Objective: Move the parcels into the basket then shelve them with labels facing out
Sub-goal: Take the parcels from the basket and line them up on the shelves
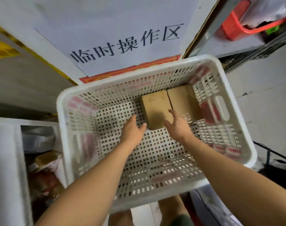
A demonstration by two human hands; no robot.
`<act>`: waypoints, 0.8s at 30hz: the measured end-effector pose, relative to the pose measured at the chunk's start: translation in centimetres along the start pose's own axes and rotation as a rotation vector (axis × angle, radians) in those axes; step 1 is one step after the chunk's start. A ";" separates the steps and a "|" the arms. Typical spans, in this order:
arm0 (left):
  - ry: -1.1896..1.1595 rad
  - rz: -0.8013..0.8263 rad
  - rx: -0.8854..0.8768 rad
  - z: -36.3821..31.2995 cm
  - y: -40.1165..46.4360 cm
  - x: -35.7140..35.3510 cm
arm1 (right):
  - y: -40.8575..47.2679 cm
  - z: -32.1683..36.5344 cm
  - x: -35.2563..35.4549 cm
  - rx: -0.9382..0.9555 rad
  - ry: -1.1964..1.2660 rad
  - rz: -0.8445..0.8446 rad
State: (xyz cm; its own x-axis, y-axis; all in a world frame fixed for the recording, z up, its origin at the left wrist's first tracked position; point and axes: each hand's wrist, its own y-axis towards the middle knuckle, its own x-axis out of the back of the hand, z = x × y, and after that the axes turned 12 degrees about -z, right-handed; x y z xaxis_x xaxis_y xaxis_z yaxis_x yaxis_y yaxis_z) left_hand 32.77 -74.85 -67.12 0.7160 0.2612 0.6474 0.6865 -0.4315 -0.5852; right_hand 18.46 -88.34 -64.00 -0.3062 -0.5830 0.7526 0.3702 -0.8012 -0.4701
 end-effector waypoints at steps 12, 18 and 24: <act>-0.232 0.089 0.203 -0.2 7.9 -10.0 | 6.6 -4.2 -4.8 0.137 -0.089 -0.078; -0.541 0.144 0.334 2.8 8.9 -8.9 | 6.6 -3.4 -5.8 -0.007 0.105 -0.031; -0.681 0.178 0.405 3.6 7.6 -5.2 | 4.3 -1.6 -6.4 -0.067 0.360 0.113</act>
State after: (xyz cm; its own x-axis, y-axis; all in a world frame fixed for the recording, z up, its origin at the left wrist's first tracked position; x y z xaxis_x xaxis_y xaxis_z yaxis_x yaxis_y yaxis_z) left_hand 34.69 -76.36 -76.70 0.6492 0.7426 0.1646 0.4538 -0.2044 -0.8673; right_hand 20.64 -88.31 -71.55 -0.5596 -0.6685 0.4898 0.3648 -0.7294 -0.5787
